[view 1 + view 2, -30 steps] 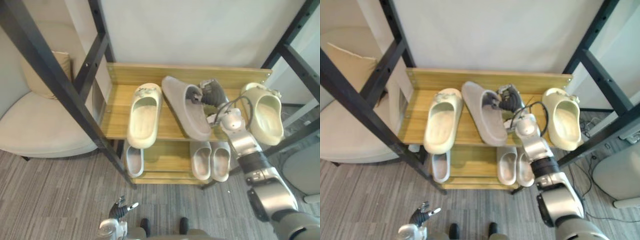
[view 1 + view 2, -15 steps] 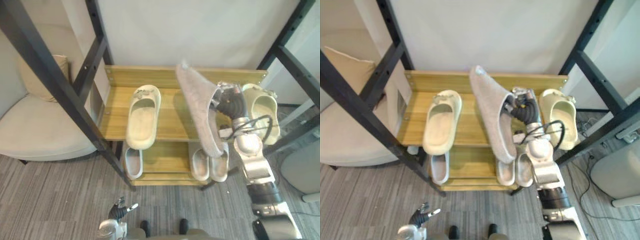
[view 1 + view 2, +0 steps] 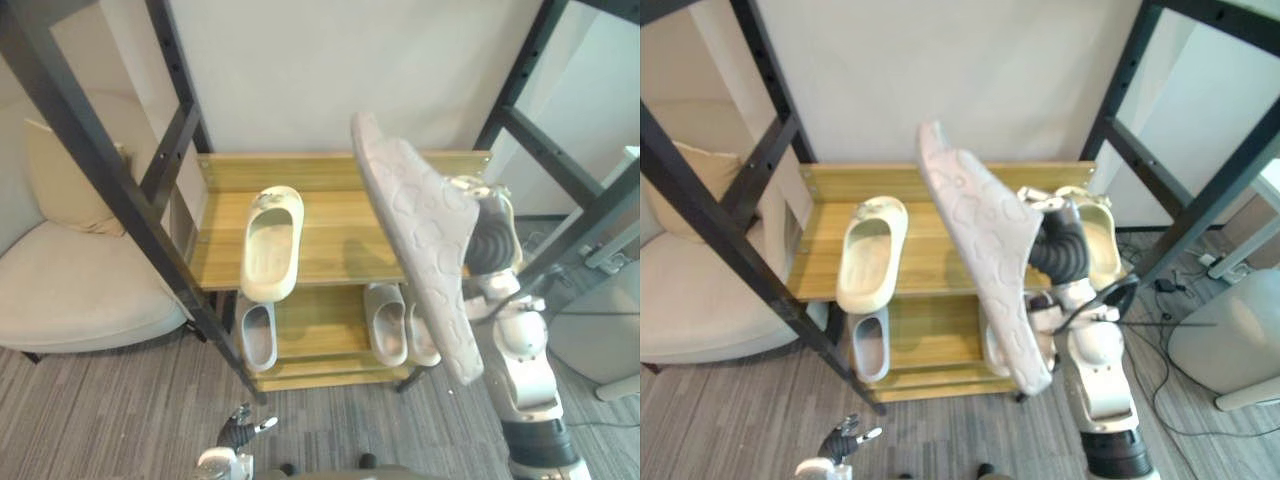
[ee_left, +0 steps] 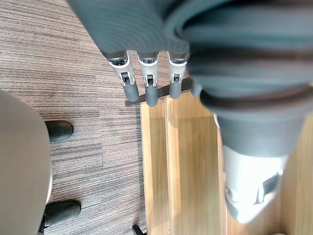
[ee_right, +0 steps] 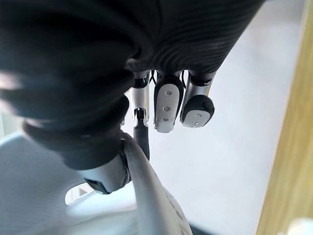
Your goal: Organize the slippers on the shoe rack
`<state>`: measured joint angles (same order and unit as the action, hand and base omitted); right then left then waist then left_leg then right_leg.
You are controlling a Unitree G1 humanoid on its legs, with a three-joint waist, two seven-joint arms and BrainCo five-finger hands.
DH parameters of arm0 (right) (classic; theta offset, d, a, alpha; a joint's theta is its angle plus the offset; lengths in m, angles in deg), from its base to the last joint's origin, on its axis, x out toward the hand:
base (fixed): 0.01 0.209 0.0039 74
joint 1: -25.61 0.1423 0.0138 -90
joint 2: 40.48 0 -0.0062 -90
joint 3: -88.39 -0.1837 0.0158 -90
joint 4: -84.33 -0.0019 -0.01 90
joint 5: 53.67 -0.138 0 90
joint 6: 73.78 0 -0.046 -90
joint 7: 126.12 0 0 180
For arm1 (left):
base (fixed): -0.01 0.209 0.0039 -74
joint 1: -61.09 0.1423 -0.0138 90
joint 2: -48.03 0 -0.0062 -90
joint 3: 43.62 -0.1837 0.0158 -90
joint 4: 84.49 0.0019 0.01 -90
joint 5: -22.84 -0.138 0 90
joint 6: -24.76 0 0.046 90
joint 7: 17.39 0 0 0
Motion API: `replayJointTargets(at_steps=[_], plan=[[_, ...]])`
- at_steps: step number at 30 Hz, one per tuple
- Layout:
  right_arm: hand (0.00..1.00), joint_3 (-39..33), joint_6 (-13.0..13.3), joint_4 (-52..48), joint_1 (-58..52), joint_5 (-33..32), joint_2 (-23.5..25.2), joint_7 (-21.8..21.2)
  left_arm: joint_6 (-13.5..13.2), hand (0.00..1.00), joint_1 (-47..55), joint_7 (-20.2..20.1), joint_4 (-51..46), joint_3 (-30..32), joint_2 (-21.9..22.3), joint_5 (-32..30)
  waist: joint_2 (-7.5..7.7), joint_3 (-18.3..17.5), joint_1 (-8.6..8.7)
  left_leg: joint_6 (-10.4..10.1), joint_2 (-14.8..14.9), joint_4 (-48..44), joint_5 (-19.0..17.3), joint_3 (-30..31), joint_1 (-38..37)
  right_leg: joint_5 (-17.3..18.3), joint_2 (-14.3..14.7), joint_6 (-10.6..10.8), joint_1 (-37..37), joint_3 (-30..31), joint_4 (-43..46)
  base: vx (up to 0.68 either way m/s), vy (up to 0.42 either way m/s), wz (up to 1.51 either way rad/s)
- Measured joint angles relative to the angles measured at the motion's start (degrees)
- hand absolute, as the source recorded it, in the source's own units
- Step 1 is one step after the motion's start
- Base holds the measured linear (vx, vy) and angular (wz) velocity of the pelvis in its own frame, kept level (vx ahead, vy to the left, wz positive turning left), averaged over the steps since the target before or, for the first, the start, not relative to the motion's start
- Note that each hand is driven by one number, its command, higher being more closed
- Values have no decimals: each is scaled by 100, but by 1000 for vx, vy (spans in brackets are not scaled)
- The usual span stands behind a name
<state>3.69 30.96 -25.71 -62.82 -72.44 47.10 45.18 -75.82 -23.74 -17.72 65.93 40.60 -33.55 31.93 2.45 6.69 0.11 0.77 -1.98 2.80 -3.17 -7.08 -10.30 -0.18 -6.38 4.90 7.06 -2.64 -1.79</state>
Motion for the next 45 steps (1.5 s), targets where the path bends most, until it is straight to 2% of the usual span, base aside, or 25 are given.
replayJointTargets(at_steps=[5,12,15,16,17,18,19,22,27,31,33,37,41,43,45], plan=[[100,532,-81,0,-603,-162,-70,-357,-34,0,-8,-1,78,-103,14,3,-60,-44,7,-44,14,-39,-28,-5,-91,-1,7,2,114,-9,-39,-60,-16,-2],[100,1404,-241,296,-806,-206,-718,-937,-51,0,-44,-8,110,-331,30,0,-181,-43,2,-74,31,-154,-59,38,-193,1,11,-3,303,-62,-45,-42,-13,3],[100,1760,-270,668,-778,-148,-921,-1049,-111,0,-77,-86,100,-467,-11,1,-257,16,-17,-128,84,-761,-429,76,286,260,4,-27,22,-96,276,-86,-14,12],[100,1905,-273,793,-653,-119,-1061,-1065,-119,0,-145,-122,99,-550,-12,11,-340,99,-18,-140,143,-1329,-649,89,699,393,11,-52,-323,-125,660,-107,-10,9],[100,2022,-276,930,-381,-82,-1192,-1062,-120,0,-311,-118,98,-595,-5,38,-458,384,-26,-138,244,-1960,-883,103,1049,511,53,-121,-607,-133,1137,-70,-4,8],[100,2052,-273,1009,-258,-26,-1210,-1049,-124,0,-388,-117,98,-654,-7,87,-493,516,-26,-123,280,-2208,-934,109,1193,566,65,-98,-739,-131,1365,-116,-16,2],[100,2100,-275,1225,58,98,-1237,-1025,-131,0,-577,-114,98,-743,-9,189,-563,818,-28,-91,386,-2788,-1126,110,1564,751,112,-120,-1117,-131,1929,-132,-21,-2],[100,2322,-288,1672,781,373,-1334,-834,-175,0,-935,-102,73,-779,-44,396,-595,1282,-87,-105,528,-3755,-1447,135,2326,1169,135,-200,-1922,-138,3074,-154,-39,-1],[100,2524,-263,1900,1417,986,-1361,-499,-290,0,-1151,-24,-86,-793,-73,567,-626,1625,-118,-157,671,-4907,-1934,211,3107,1762,109,-265,-2778,-167,4392,-89,-50,-1],[100,2540,-209,2189,1926,1232,-1340,-209,-439,0,-1342,248,-218,-761,-114,711,-629,1815,-176,-188,673,-5541,-2091,304,3792,2018,-10,-322,-3485,-278,5169,-81,-45,10],[100,2502,-206,2592,2378,1453,-1300,97,-508,0,-1501,329,-285,-710,-164,872,-631,1846,-296,-223,673,-6040,-2198,389,4388,2208,-102,-384,-4081,-364,5733,-72,-39,14],[100,2400,-195,2939,2906,1709,-1231,468,-516,0,-1690,366,-468,-466,-209,1088,-604,1937,-353,-256,666,-6657,-2304,595,5167,2379,-216,-461,-4757,-574,6356,-93,-34,20],[100,2075,-191,3099,3265,2151,-889,914,-519,0,-1950,373,-723,-116,-233,1153,-527,2117,-430,-274,651,-7311,-2407,726,5922,2569,-311,-524,-5450,-649,7021,-115,-9,11],[100,1826,-209,3068,3378,2367,-579,1189,-505,0,-2054,428,-854,270,-236,1148,-462,2206,-488,-249,645,-7750,-2494,808,6477,2704,-370,-525,-5961,-679,7466,-164,0,7],[100,1693,-241,2995,3385,2472,-478,1287,-440,0,-2043,490,-891,414,-233,1138,-424,2260,-533,-259,645,-7920,-2535,830,6685,2745,-399,-554,-6163,-679,7643,-96,-11,5]])
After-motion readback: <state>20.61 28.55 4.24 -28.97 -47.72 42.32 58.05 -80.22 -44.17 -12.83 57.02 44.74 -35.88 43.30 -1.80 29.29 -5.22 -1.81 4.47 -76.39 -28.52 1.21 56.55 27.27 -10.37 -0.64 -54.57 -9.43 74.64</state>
